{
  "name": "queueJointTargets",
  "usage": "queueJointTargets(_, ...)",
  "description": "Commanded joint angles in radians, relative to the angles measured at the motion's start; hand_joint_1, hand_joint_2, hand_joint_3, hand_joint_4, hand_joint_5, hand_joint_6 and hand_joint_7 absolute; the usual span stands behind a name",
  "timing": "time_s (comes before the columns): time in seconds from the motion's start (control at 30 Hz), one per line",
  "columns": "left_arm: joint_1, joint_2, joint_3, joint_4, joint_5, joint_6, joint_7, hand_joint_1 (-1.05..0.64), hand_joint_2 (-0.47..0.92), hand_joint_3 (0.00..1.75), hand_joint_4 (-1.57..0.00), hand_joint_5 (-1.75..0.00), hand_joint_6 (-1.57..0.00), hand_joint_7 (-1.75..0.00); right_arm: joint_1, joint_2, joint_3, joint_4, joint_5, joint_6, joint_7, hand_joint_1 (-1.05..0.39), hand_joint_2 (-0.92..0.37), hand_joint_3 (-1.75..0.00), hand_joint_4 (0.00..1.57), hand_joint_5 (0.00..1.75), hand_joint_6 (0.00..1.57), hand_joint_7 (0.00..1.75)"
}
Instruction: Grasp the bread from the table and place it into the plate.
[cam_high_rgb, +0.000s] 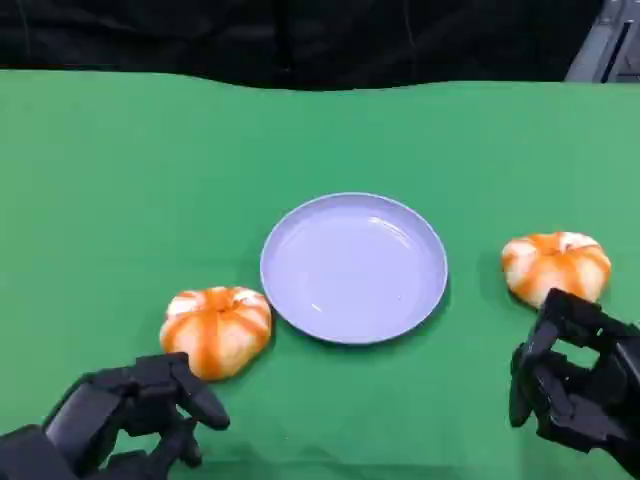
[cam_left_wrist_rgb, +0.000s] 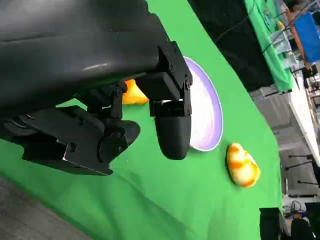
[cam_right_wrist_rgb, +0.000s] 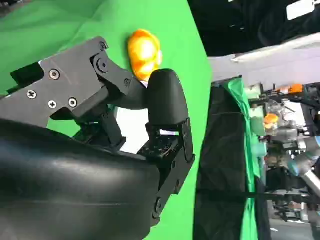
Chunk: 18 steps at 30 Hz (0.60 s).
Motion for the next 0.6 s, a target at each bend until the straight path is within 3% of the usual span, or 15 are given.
queueJointTargets(0.03, -0.015, 0.02, 0.007, 0.029, 0.005, -0.018, 0.006, 0.09, 0.71, 0.88, -0.72, -1.44, -0.75, -1.2, -0.011, -0.021, -0.013, -0.016, 0.005, 0.019, -0.006, -0.09, -0.74, -0.99, 0.86, 1.75, 0.65, 1.71)
queueJointTargets(0.33, -0.011, 0.016, 0.01, 0.025, 0.017, -0.054, 0.02, 0.06, 0.71, 0.86, -0.74, -1.42, -0.77, -1.17, -0.017, -0.021, -0.016, -0.007, 0.004, 0.012, 0.003, -0.06, -0.76, -0.92, 0.86, 1.75, 0.68, 1.66)
queueJointTargets(0.37, -0.006, 0.013, 0.012, 0.014, 0.027, -0.07, 0.031, 0.0, 0.71, 0.73, -0.72, -1.26, -0.76, -1.03, -0.015, -0.021, -0.016, -0.013, 0.002, 0.019, -0.002, -0.06, -0.75, -0.92, 0.86, 1.75, 0.68, 1.66)
queueJointTargets(0.43, 0.005, 0.031, 0.018, -0.04, 0.132, -0.124, 0.08, -0.03, 0.72, 0.64, -0.72, -1.16, -0.78, -0.93, -0.016, -0.021, -0.016, -0.017, 0.001, 0.026, -0.007, -0.06, -0.75, -0.92, 0.85, 1.75, 0.68, 1.66)
queueJointTargets(0.47, 0.01, 0.046, 0.021, -0.073, 0.206, -0.152, 0.11, -0.24, 0.82, 0.35, -0.55, -0.77, -0.7, -0.58, -0.018, -0.022, -0.017, -0.016, 0.001, 0.025, -0.007, -0.05, -0.75, -0.93, 0.85, 1.75, 0.68, 1.66)
queueJointTargets(0.5, 0.009, 0.063, 0.034, -0.143, 0.38, -0.182, 0.187, -0.31, 0.87, 0.22, -0.53, -0.56, -0.72, -0.38, -0.021, -0.025, -0.018, -0.013, 0.004, 0.027, -0.003, -0.05, -0.75, -0.93, 0.85, 1.75, 0.68, 1.66)
queueJointTargets(0.57, -0.006, 0.079, 0.053, -0.247, 0.633, -0.196, 0.297, -0.67, 0.91, 0.14, -0.31, -0.23, -0.61, -0.11, -0.025, -0.027, -0.02, -0.009, 0.006, 0.029, 0.001, -0.04, -0.75, -0.93, 0.85, 1.75, 0.68, 1.66)
queueJointTargets(0.6, -0.012, 0.081, 0.056, -0.276, 0.706, -0.189, 0.328, -0.76, 0.92, 0.15, -0.24, -0.16, -0.57, -0.06, -0.025, -0.028, -0.02, -0.009, 0.006, 0.03, 0.002, -0.04, -0.75, -0.94, 0.84, 1.75, 0.67, 1.66)
